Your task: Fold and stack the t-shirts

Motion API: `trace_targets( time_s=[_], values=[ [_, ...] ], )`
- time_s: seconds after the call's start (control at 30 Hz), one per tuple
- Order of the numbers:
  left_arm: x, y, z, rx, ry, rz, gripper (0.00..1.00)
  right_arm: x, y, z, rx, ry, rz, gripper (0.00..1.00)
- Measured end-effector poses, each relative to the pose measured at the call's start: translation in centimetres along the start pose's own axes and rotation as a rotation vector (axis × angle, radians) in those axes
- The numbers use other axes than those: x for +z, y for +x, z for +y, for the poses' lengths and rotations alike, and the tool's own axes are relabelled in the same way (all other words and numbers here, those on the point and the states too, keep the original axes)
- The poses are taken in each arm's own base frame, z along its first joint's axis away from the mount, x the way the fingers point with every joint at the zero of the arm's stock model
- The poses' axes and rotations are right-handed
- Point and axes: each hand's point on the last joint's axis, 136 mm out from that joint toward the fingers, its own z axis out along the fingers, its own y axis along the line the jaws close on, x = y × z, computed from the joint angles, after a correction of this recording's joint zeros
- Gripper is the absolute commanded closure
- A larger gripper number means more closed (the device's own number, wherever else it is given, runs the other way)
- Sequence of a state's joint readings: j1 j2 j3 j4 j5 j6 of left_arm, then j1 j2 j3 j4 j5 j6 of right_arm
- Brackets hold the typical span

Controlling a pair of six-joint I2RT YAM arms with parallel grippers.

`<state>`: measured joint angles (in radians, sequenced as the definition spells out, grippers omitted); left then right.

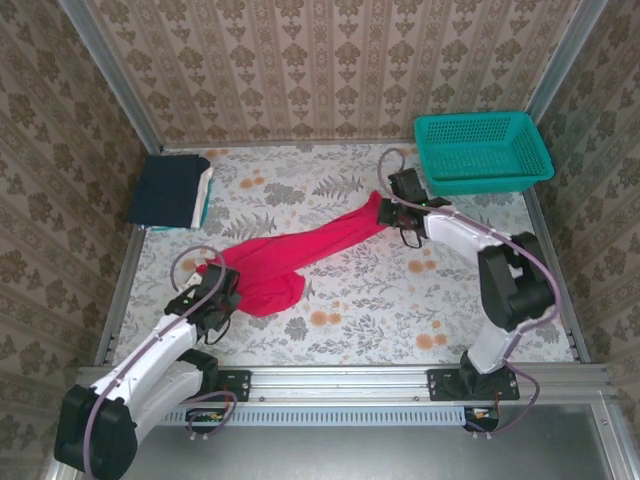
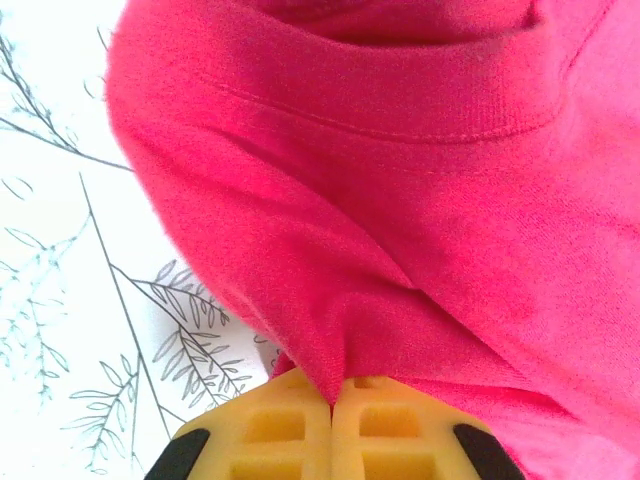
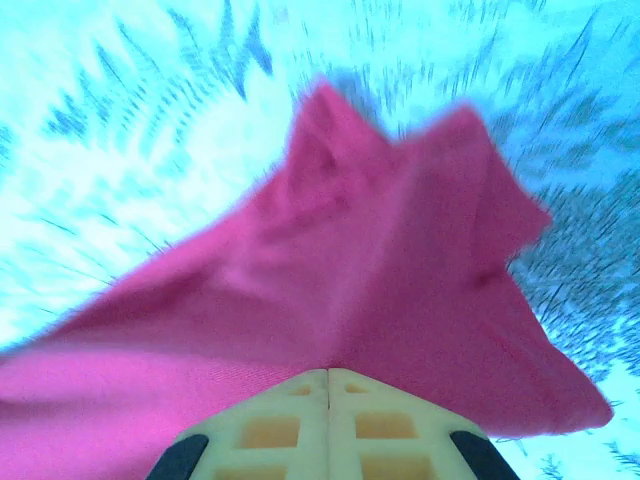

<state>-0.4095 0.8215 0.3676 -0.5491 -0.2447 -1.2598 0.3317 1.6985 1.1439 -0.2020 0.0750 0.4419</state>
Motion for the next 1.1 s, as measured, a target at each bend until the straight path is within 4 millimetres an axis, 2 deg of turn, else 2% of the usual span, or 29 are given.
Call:
trace_targets(
  time_s=[0.1, 0.23, 0.37, 0.6, 0.73, 0.93, 1.0, 1.1],
  values=[
    [-1.0, -0.9, -0.4, 0.018, 0.017, -0.023, 1.00, -2.7, -2.4, 0.3, 0.016, -0.029, -0.089, 1.00],
    [-3.3, -2.7, -1.9, 0.059, 0.062, -0.065, 1.00, -4.9, -3.4, -0.6, 0.033, -0.022, -0.148, 1.00],
    [-6.5, -4.8, -4.3, 0.132, 0.131, -0.118, 1.00, -8.8, -4.6, -1.6, 0.051, -0.012, -0.236, 1.00],
    [-11.3, -7.7, -7.4, 0.228, 0.212, -0.196, 1.00, -21.2, -10.0, -1.8, 0.061, -0.075, -0.540, 1.00],
    [-15.3, -9.9, -9.4, 0.261, 0.281, -0.262, 1.00, -27.3, -12.0, -1.5, 0.028, -0.098, -0.664, 1.00],
    [-22.0, -12.4, -11.2, 0.307, 0.377, -0.357, 1.00, -33.5, -12.0, -1.6, -0.004, -0.124, -0.771, 1.00],
    [-23.3, -12.7, -11.3, 0.319, 0.396, -0.374, 1.00, -34.9, -11.7, -1.7, -0.014, -0.134, -0.790, 1.00],
    [-24.1, -12.8, -11.2, 0.337, 0.404, -0.382, 1.00, -35.7, -11.6, -1.3, -0.027, -0.153, -0.787, 1.00]
  ],
)
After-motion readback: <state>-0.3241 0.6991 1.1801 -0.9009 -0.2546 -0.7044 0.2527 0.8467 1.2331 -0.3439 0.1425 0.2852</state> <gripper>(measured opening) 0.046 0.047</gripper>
